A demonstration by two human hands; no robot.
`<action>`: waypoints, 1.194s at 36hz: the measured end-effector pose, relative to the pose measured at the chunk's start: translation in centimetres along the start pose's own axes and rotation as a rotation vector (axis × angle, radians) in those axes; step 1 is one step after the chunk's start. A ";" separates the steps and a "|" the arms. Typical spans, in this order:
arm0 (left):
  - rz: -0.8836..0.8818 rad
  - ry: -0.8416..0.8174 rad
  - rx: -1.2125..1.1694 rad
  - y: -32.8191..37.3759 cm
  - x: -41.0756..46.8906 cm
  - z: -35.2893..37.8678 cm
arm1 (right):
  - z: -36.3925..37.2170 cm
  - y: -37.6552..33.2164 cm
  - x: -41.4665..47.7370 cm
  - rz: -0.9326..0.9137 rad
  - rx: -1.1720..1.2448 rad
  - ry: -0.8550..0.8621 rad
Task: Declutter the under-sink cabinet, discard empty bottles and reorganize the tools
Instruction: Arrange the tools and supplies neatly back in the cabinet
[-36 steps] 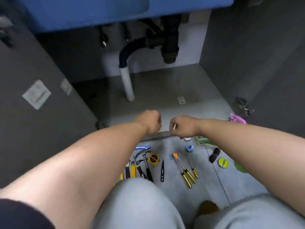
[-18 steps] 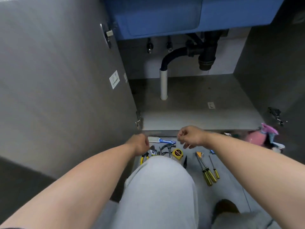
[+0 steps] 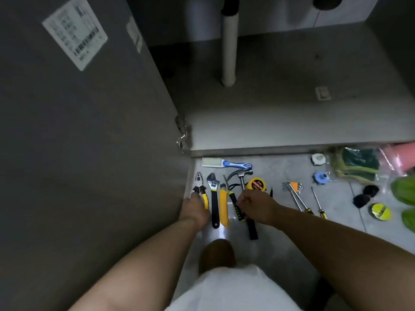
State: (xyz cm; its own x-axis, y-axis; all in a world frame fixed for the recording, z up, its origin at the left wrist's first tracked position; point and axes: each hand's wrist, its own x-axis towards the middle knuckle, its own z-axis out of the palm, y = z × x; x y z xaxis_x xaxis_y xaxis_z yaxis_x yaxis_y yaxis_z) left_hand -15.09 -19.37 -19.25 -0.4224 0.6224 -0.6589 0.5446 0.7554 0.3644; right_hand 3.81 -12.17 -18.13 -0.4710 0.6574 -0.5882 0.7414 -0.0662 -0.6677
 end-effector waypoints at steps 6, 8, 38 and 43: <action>-0.034 -0.006 0.012 -1.4 1.9 3.6 | 2.2 1.8 2.4 0.003 -0.130 -0.050; 0.002 0.060 0.080 -1.5 2.4 4.3 | 2.7 2.2 3.1 0.020 -0.188 -0.079; 0.215 0.112 0.217 0.7 4.7 9.8 | 3.5 8.4 3.0 0.145 -0.361 0.149; 0.234 0.058 0.227 2.5 4.6 10.7 | 2.4 9.1 3.4 0.335 -0.232 0.259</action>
State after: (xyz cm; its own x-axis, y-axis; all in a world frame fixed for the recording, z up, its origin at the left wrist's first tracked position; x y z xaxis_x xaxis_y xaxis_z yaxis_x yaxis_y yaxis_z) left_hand -7.91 -16.83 -28.46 -0.3036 0.7894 -0.5336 0.7769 0.5293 0.3411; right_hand 7.80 -12.32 -27.31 -0.0755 0.7961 -0.6004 0.9330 -0.1561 -0.3243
